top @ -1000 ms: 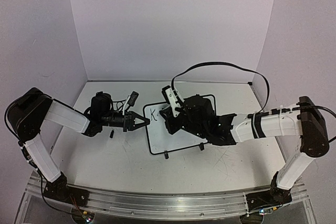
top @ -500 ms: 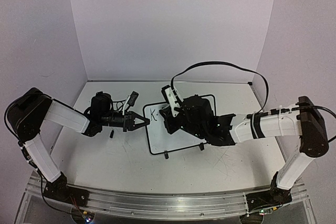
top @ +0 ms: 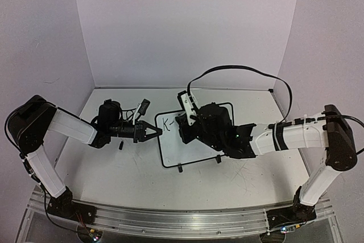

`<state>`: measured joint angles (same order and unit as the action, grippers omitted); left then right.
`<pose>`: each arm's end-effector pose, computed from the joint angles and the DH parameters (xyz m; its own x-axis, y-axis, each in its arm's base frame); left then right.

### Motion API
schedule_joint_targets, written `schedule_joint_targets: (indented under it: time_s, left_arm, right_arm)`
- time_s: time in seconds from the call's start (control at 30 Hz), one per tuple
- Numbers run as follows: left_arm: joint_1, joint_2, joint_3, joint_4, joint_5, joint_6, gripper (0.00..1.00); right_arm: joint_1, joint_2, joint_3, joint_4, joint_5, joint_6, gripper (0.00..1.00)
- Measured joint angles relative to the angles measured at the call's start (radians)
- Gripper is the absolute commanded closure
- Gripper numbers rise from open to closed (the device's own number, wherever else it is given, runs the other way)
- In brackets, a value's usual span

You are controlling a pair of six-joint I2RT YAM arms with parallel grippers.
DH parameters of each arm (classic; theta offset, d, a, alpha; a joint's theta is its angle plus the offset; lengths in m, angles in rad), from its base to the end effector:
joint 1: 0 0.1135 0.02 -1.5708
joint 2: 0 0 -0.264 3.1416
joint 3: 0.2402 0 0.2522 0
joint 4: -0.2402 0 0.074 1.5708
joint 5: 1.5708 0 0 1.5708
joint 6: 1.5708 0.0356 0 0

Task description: Write a sentence on the whiteboard

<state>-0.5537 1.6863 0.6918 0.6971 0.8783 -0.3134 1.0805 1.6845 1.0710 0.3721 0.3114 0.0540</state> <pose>0.2635 -0.1951 0.1747 -0.5336 0.0985 -0.8400 0.8380 0.1960 -0.5093 0.1931 0.3385 0.2580 -0.1502 -0.1722 -0.9735 -0.6926 0.7211 -0.0207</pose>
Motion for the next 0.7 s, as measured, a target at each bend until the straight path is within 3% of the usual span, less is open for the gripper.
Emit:
schedule_joint_targets:
  time_s: [0.7]
  left_arm:
    - [0.0, -0.004, 0.0, -0.014, -0.001, 0.002, 1.0]
  right_arm:
    - [0.0, 0.018, 0.007, 0.006, -0.047, 0.0, 1.0]
